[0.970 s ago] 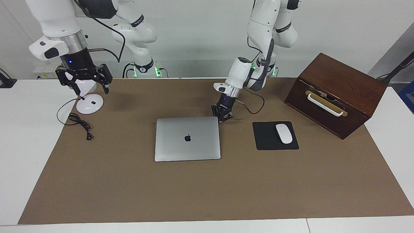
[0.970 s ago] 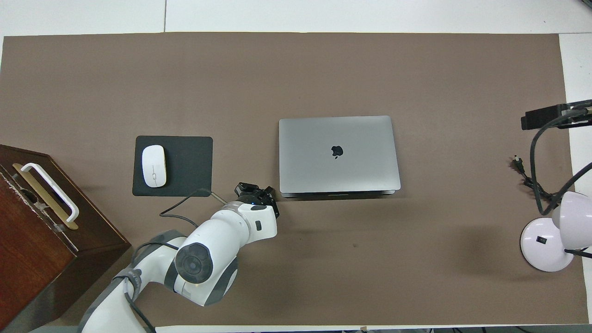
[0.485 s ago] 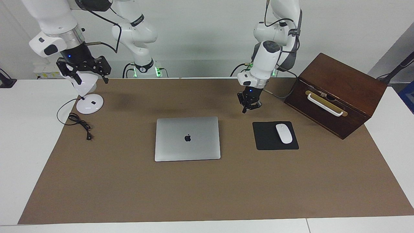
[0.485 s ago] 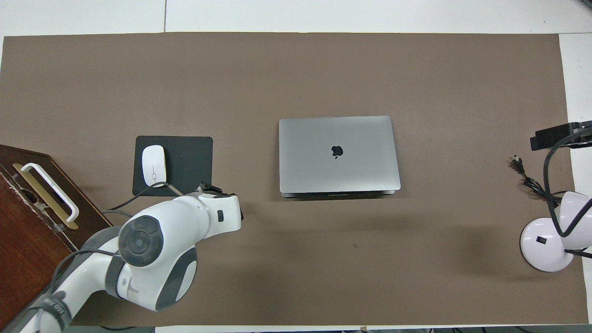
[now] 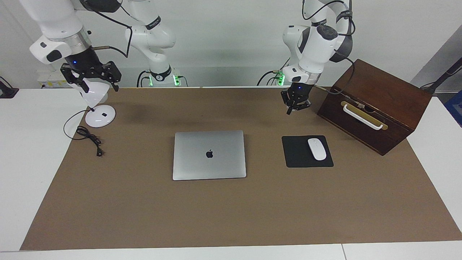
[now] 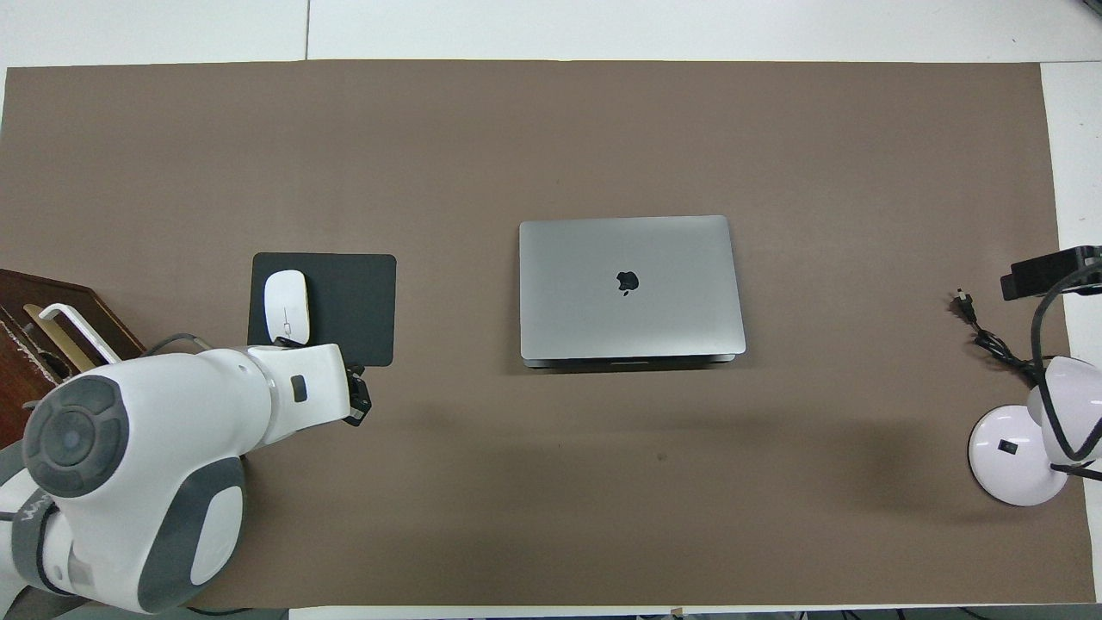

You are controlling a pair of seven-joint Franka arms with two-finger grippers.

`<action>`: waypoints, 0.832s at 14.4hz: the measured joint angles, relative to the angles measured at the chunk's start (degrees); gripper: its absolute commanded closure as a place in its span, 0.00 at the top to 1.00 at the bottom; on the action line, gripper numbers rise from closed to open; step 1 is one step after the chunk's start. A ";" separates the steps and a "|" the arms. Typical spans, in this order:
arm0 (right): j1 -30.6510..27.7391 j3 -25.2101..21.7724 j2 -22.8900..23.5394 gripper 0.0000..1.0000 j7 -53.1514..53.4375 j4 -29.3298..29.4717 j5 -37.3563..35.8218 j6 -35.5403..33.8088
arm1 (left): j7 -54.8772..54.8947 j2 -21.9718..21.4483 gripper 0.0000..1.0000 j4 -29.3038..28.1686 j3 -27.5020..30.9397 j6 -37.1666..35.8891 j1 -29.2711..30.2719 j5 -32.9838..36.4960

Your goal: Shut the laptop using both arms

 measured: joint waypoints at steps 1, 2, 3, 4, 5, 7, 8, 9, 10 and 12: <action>-0.29 -0.04 -0.01 1.00 -0.05 -0.02 0.00 -0.22 | -0.01 -0.09 1.00 1.37 0.02 -1.48 1.59 0.00; -0.42 -0.10 -0.02 1.00 -0.06 -0.02 0.00 -0.30 | -0.01 -0.11 1.00 2.62 0.05 -2.53 3.29 0.00; -0.42 -0.12 -0.07 1.00 -0.06 -0.02 0.00 -0.41 | 0.00 -0.12 1.00 3.53 0.07 -3.31 4.92 0.00; -0.41 -0.11 -0.15 1.00 -0.06 -0.02 0.00 -0.65 | 0.00 -0.12 1.00 4.16 0.11 -3.79 6.43 0.00; -0.41 -0.11 -0.23 1.00 -0.06 -0.02 0.00 -0.95 | 0.00 -0.12 1.00 4.57 0.12 -4.23 8.02 0.00; -0.41 -0.11 -0.32 1.00 -0.06 -0.02 0.00 -1.24 | 0.01 -0.12 1.00 4.92 0.14 -4.38 11.52 0.00; -0.41 -0.11 -0.33 1.00 -0.06 -0.02 0.00 -1.27 | 0.02 -0.12 1.00 5.20 0.18 -4.38 13.18 0.00; -0.41 -0.11 -0.35 1.00 -0.06 -0.02 0.00 -1.29 | -0.01 -0.12 1.00 5.56 0.20 -4.37 14.75 0.00; -0.41 -0.11 -0.36 1.00 -0.06 -0.02 0.00 -1.32 | -0.36 -0.11 1.00 6.06 0.20 -4.35 16.40 0.00; -0.41 -0.11 -0.37 1.00 -0.06 -0.03 0.00 -1.35 | -5.14 0.02 1.00 7.93 0.24 -4.35 19.24 -0.02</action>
